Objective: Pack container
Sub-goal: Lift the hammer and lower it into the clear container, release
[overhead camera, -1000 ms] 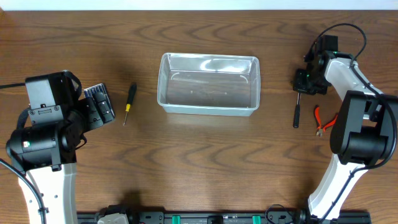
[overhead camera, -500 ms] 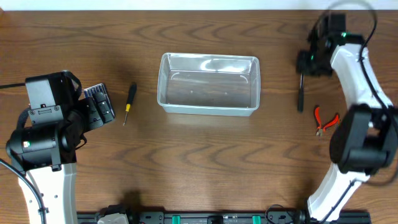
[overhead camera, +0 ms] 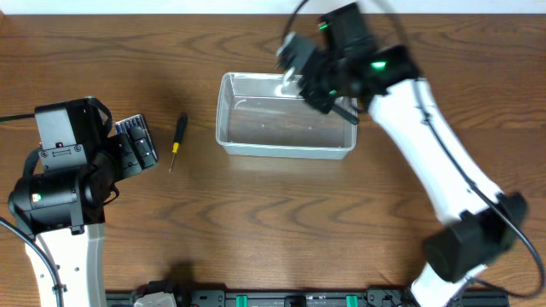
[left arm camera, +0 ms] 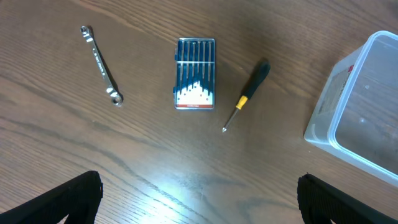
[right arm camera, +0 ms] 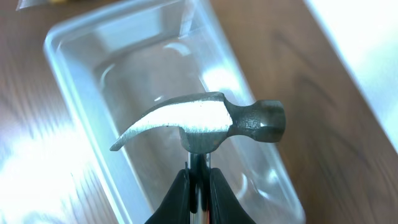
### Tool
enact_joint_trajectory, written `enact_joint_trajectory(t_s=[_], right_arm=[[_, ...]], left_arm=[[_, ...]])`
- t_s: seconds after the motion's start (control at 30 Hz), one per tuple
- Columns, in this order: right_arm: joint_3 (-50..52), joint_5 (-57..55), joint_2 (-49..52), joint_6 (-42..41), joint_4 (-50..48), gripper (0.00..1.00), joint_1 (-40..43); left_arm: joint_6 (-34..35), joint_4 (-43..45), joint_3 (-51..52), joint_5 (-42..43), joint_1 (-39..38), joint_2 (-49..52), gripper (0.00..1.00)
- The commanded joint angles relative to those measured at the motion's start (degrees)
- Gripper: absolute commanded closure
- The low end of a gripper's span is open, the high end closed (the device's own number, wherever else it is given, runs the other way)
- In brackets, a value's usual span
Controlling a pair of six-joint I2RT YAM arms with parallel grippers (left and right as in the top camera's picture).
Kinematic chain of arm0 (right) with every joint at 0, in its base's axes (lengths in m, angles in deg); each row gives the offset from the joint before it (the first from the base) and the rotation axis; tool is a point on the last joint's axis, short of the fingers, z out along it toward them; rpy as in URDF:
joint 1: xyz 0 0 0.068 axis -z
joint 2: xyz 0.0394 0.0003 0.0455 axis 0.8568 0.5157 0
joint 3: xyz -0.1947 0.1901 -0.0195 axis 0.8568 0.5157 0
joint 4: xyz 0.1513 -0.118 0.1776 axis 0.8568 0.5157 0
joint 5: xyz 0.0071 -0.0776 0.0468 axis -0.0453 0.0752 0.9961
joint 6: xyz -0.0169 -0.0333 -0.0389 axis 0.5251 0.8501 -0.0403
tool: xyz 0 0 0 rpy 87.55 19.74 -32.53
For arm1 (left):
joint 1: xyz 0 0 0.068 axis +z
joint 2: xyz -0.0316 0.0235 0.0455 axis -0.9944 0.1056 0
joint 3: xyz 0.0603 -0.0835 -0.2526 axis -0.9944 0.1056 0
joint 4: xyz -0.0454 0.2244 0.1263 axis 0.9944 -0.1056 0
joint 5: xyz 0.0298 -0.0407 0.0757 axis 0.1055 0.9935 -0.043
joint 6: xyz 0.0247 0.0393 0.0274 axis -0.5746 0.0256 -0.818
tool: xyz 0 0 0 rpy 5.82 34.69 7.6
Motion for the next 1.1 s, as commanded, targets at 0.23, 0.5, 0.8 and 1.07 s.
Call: enact_joint_trajectory(t_s=[0.23, 0.5, 0.8, 1.07], right_arm=[[0.8, 0.9, 16.7, 16.5, -0.7, 0.99, -1.4], [0.8, 4.1, 21.5, 16.2, -0.3, 0.99, -1.3], [0.8, 5.9, 23.5, 16.2, 0.5, 0.87, -1.3], [0.3, 5.9, 22.9, 16.2, 1.0, 0.03, -1.3]], left_arm=[[-0.8, -0.5, -1.2, -0.6, 0.3, 0.2, 0.02], [-0.8, -1.5, -1.2, -0.6, 0.3, 0.2, 0.02], [-0.8, -2.3, -1.2, -0.7, 0.3, 0.2, 0.02], [-0.8, -2.3, -1.2, -0.7, 0.3, 0.2, 0.02]])
